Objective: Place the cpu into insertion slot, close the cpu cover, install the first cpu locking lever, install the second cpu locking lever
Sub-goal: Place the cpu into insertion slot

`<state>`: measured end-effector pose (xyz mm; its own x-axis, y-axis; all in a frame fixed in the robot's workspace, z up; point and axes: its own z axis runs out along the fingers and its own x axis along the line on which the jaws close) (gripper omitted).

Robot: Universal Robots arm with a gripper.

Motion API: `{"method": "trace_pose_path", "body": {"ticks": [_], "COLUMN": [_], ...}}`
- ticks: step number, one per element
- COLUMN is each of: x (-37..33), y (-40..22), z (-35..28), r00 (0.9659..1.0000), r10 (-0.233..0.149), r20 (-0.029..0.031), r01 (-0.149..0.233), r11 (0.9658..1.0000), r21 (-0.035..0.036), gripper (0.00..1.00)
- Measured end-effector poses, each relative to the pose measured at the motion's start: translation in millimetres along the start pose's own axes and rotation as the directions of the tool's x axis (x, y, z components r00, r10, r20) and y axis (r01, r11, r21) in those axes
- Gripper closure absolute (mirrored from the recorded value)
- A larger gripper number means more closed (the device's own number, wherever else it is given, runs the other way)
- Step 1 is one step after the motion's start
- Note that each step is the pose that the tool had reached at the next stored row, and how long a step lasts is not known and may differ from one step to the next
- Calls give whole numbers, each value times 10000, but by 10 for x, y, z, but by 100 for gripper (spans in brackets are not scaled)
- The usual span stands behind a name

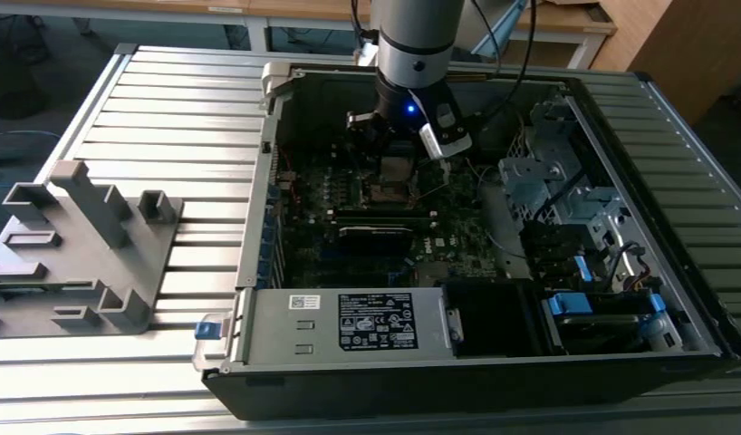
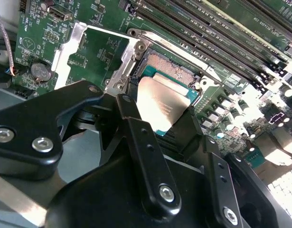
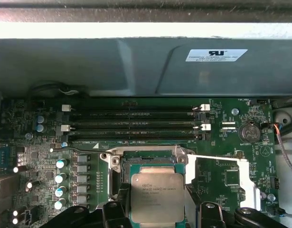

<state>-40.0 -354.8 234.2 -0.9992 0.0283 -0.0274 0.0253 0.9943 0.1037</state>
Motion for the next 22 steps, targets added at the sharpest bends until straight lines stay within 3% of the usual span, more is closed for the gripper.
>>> {"method": "trace_pose_path", "body": {"ticks": [4, 6, 9, 11, 16, 19, 22], "x": [0, 0, 0, 0, 0, 1, 1], "y": [0, 0, -1, -1, -2, -2, -2], "z": [2, 5, 11, 14, 20, 22, 24], "r00": [10000, 9994, 9962, 9923, 9771, 9638, 9480], "r10": [43, 335, 868, 1234, 2114, 2651, 3163], "r20": [6, 36, 92, 131, 228, 288, 346], "r01": [-43, -335, -868, -1235, -2115, -2653, -3167], "r11": [10000, 9994, 9962, 9923, 9774, 9642, 9485], "r21": [2, 9, 22, 29, 36, 37, 37], "gripper": [46, 46, 46, 46, 46, 46, 46]}}
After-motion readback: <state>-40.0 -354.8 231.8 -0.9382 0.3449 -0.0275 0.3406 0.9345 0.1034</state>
